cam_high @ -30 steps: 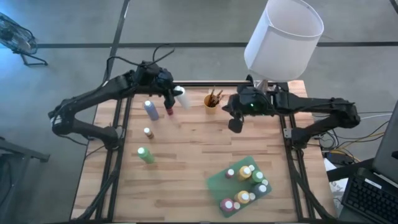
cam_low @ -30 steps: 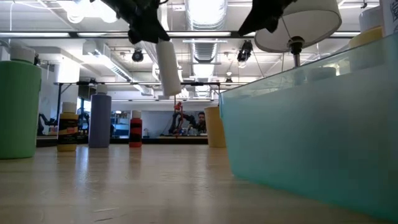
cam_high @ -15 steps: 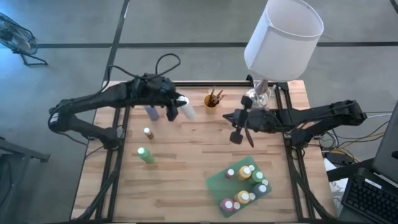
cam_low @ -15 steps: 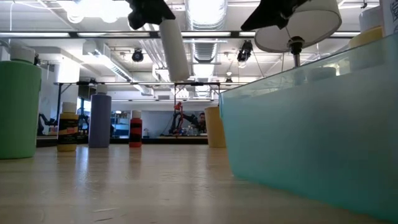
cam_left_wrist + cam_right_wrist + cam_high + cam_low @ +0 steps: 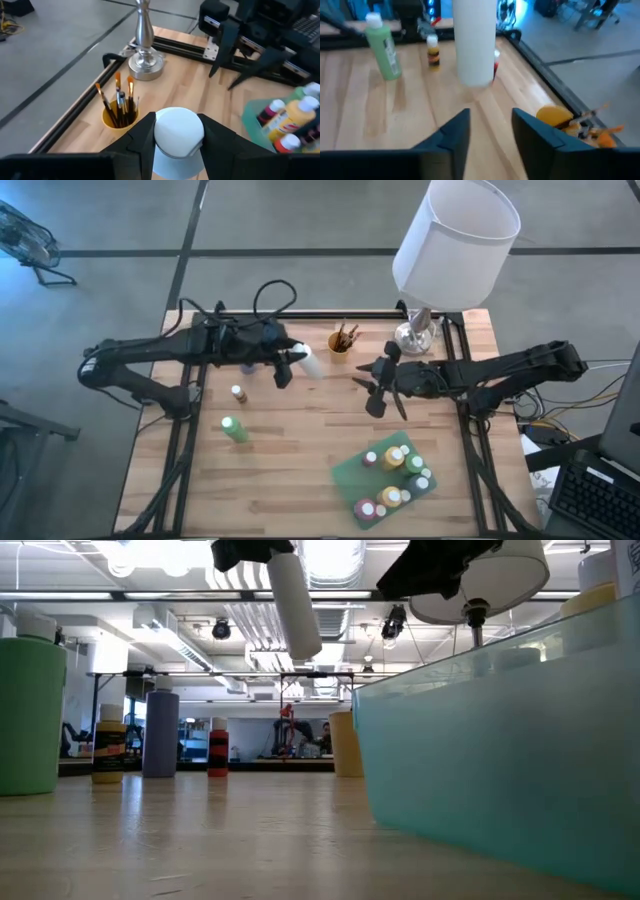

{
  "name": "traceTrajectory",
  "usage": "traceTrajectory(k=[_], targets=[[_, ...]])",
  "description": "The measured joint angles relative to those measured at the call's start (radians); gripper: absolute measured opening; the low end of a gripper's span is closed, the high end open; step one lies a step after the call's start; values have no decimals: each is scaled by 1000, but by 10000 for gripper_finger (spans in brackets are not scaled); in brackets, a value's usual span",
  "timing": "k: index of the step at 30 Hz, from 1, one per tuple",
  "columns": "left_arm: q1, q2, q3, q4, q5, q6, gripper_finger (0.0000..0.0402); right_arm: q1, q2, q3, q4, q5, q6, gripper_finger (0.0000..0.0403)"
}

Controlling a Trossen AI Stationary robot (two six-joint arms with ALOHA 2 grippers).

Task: Pick & Place Paint Supplies
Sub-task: Put the big white paint bottle into the green bin

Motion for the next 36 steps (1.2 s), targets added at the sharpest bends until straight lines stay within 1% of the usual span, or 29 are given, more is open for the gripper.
traceTrajectory(k=[4,9,13,17,22,25,29,33,36], targets=[[0,36,0,51,-8,0,128,-22,23,0,40,0,-27,210],[0,71,33,42,-1,29,128,-55,44,0,66,1,-29,280],[0,90,74,42,-3,49,128,-77,54,0,102,0,-35,322],[1,125,111,43,-3,73,128,-96,54,2,136,0,-71,351],[1,177,152,37,-3,99,128,-105,62,2,178,-4,-74,367],[2,203,183,36,-3,125,128,-106,70,2,172,-7,-73,368],[9,230,228,31,-2,142,128,-105,75,2,175,-56,-69,368],[13,256,266,27,-3,157,128,-106,83,2,196,-57,-80,368],[13,277,294,23,9,170,128,-106,103,4,251,-55,-116,368]])
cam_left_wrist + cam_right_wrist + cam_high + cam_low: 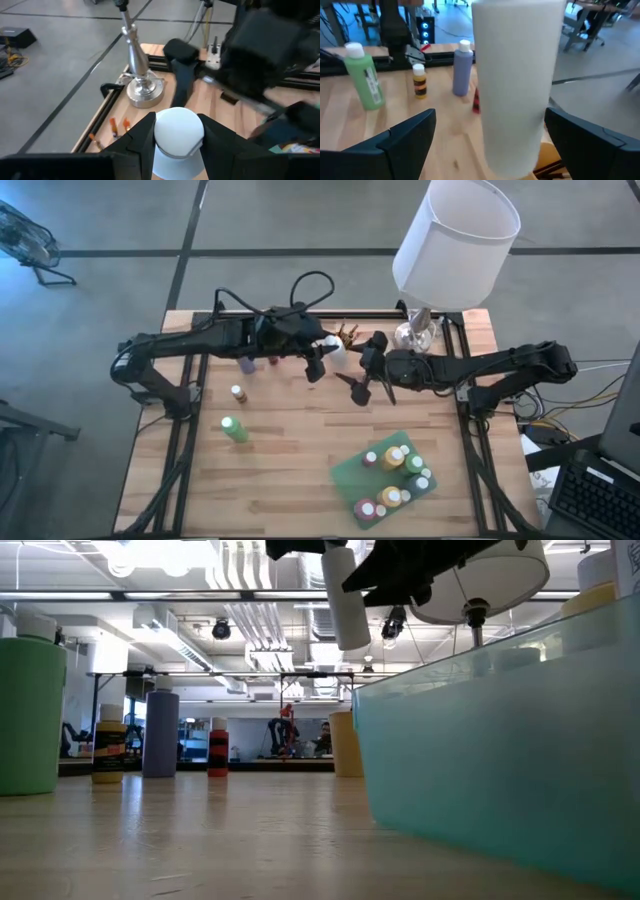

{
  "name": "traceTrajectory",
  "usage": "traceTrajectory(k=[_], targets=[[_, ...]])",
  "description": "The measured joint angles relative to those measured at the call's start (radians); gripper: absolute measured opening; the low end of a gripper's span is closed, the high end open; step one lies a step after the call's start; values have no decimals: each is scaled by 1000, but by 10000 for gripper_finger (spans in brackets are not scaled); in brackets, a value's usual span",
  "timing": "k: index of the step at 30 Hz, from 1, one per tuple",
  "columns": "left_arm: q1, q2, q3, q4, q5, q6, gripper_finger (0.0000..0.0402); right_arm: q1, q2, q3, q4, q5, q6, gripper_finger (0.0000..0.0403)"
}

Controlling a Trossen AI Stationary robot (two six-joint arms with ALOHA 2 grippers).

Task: Pick & Place Paint Supplies
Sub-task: Put the big white paint bottle into the green bin

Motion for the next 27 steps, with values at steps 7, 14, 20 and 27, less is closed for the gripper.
traceTrajectory(k=[7,14,20,27], targets=[[-1,13,50,5,45,21,128,-22,47,-1,45,6,-38,368],[0,10,80,4,44,37,128,-53,47,-1,48,8,-37,368],[0,10,82,1,45,38,128,-58,47,-1,48,8,-35,368],[0,10,74,-1,45,35,128,-57,46,-1,118,7,-67,368]])
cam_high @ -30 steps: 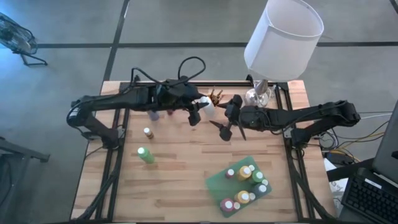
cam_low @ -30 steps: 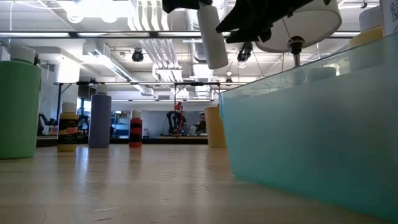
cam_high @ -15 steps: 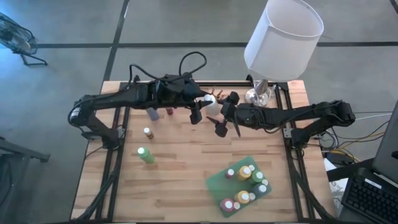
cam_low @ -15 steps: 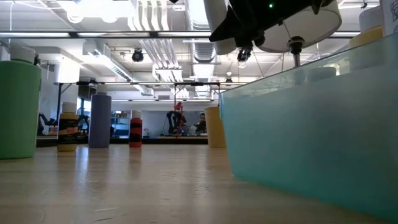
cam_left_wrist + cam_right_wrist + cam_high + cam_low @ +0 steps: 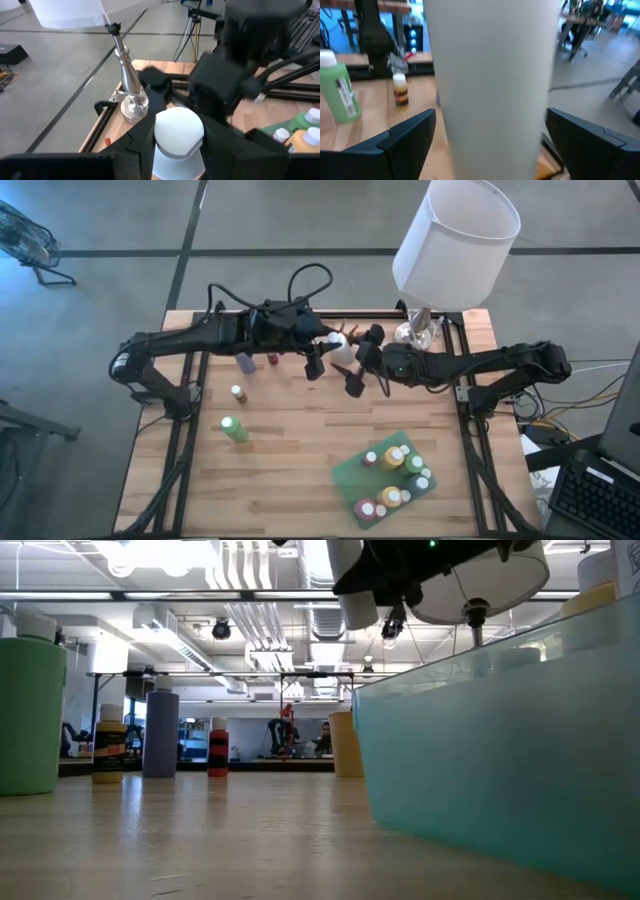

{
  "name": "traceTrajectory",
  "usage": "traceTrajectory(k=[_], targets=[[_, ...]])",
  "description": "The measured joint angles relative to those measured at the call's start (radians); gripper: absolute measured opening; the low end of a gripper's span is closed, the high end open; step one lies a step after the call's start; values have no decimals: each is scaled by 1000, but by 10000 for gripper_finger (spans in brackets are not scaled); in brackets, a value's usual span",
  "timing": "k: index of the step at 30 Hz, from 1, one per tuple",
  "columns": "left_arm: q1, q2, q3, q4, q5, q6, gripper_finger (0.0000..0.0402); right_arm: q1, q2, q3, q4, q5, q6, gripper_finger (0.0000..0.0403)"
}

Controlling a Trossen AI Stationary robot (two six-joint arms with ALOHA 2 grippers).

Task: Pick & Place Paint Supplies
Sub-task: Put the big white paint bottle into the green bin

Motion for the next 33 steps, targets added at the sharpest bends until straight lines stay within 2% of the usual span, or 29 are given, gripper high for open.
traceTrajectory(k=[4,19,23,27,33], targets=[[0,12,-1,-11,0,-6,128,0,-2,1,65,0,-37,368],[1,31,-3,-26,0,-14,128,2,-2,67,58,-4,-85,365],[1,31,-3,-28,0,-14,128,2,-1,67,58,-13,-81,336],[1,32,-3,-28,0,-14,128,2,0,67,59,-57,-76,292],[1,32,-3,-27,0,-13,128,2,0,67,58,-63,-76,226]])
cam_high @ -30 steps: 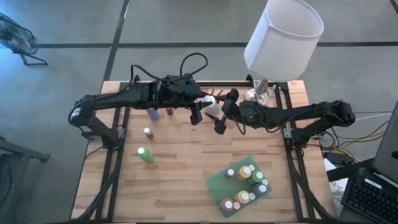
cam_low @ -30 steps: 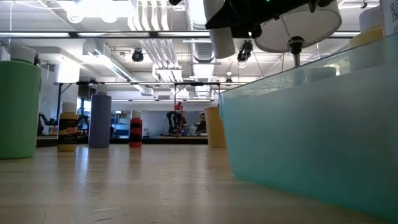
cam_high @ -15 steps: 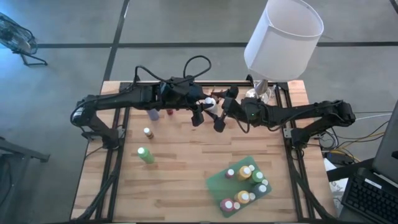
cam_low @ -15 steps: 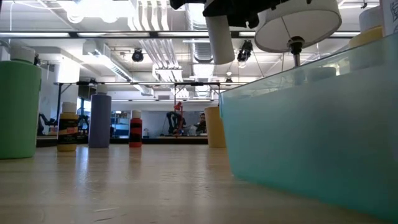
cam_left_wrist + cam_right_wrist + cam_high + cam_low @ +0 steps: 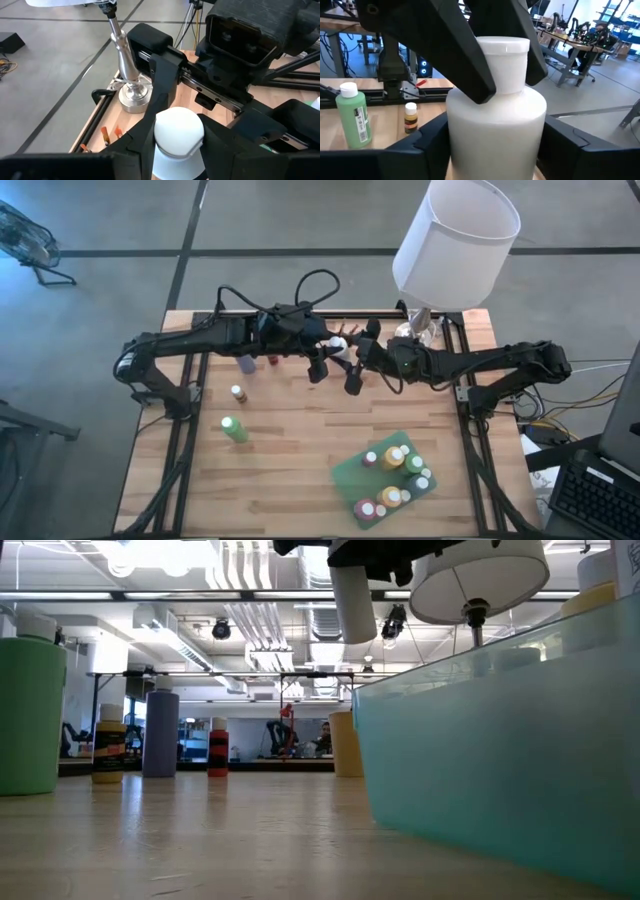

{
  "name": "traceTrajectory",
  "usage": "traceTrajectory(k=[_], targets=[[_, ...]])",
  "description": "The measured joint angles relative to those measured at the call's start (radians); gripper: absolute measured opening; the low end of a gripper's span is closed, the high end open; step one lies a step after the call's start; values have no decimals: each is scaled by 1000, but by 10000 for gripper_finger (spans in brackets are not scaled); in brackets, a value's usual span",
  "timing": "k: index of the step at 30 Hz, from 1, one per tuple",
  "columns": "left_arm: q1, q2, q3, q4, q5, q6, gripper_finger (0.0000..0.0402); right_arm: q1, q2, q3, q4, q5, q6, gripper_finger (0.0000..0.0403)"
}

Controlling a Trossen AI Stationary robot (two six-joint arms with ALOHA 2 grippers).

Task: Pick & Place Paint Supplies
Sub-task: Put the big white paint bottle into the green bin

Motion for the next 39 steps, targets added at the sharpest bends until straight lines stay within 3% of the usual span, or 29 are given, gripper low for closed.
traceTrajectory(k=[6,26,39], targets=[[0,0,0,0,0,0,128,0,0,0,0,0,0,193],[0,0,0,-3,0,10,132,0,-1,0,2,2,0,191],[7,-98,-4,-54,-55,132,222,0,-40,-1,-46,11,-4,188]])
